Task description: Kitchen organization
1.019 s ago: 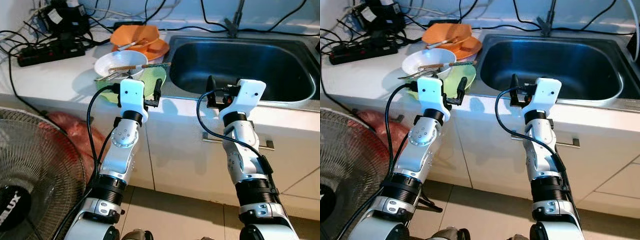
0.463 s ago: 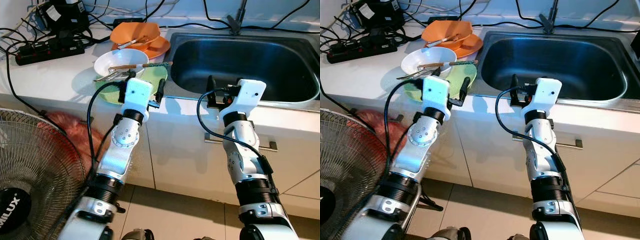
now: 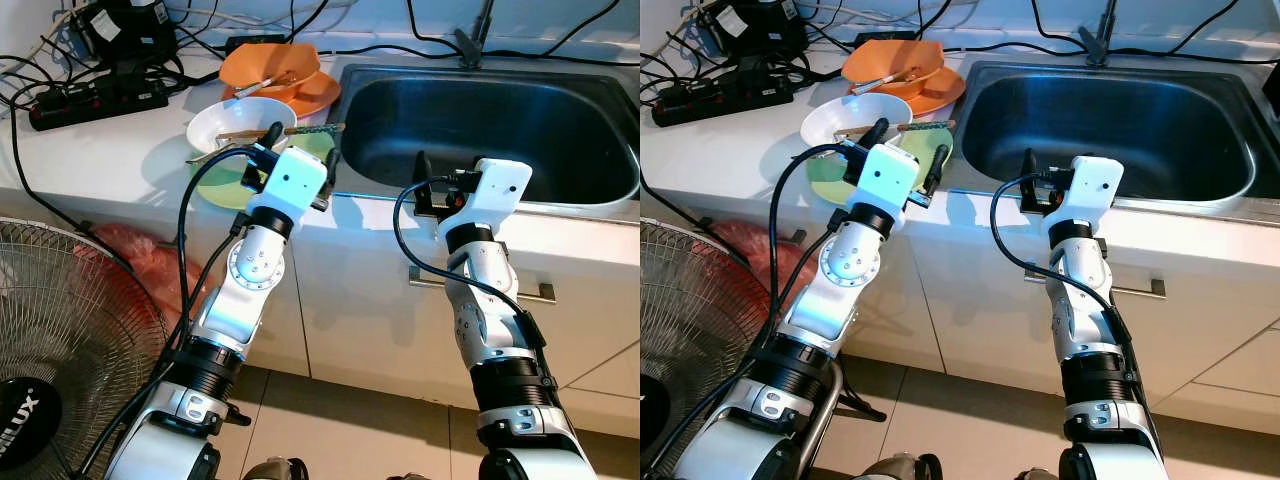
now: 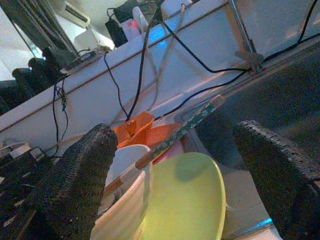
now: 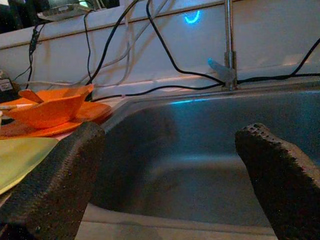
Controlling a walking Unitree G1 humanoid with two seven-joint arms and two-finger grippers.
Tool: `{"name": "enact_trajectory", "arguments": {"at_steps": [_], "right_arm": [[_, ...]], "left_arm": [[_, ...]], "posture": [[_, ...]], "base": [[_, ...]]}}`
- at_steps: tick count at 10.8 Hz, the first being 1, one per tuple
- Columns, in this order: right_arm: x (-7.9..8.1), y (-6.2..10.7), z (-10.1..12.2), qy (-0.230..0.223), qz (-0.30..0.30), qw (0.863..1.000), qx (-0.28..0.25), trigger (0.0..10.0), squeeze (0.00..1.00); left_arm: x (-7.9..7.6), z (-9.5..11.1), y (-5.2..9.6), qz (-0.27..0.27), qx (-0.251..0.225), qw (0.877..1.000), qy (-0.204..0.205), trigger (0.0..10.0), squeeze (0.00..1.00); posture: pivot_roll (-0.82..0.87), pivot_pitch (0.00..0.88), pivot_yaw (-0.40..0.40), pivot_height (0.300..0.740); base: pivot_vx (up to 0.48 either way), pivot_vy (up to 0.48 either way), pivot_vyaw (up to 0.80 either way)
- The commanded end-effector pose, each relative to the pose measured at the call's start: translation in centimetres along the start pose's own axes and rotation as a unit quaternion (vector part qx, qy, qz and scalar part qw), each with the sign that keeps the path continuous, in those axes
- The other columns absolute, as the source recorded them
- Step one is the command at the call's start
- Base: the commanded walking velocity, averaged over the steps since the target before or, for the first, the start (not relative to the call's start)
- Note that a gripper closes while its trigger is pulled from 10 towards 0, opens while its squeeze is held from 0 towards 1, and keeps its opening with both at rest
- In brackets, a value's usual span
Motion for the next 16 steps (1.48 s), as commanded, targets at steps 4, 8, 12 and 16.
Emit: {"name": "enact_trajectory", "arguments": {"at_steps": [4, 8, 12, 16], "right_arm": [[0.41, 0.07, -0.08, -0.001, 0.005, 1.000, -0.003, 10.0, 0.00], [0.45, 0.08, -0.03, 0.009, 0.008, 1.000, -0.003, 10.0, 0.00], [0.43, 0.02, 0.01, 0.010, 0.008, 1.000, -0.003, 10.0, 0.00], [0.23, 0.01, -0.15, 0.008, 0.003, 1.000, 0.002, 10.0, 0.00]], "left_arm": [[-0.15, 0.54, 0.13, 0.003, -0.014, 1.000, 0.009, 10.0, 0.00], [-0.22, 0.44, 0.29, 0.006, -0.012, 1.000, 0.020, 10.0, 0.00], [-0.11, 0.46, 0.29, 0.009, -0.014, 1.000, 0.022, 10.0, 0.00], [-0.14, 0.54, 0.40, 0.009, -0.016, 0.999, 0.028, 10.0, 0.00]], "posture": [[-0.01, 0.071, 0.085, 0.740], [-0.01, 0.087, 0.082, 0.740], [0.00, 0.092, 0.081, 0.740], [0.00, 0.094, 0.079, 0.740]], "base": [[0.000, 0.000, 0.00], [0.000, 0.000, 0.33], [0.000, 0.000, 0.80], [0.000, 0.000, 0.36]]}}
Point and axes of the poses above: a point about 5 cm out from each wrist's last joint towards the gripper, its own y axis pointing back from the gripper into the wrist, its own z axis along the axis of the wrist's last joint, x = y × z, the point moved 4 cm from there along -y, pointing out of the wrist towards the gripper, and after that the axes turned 11 degrees about -y, right-handed, at the moved point
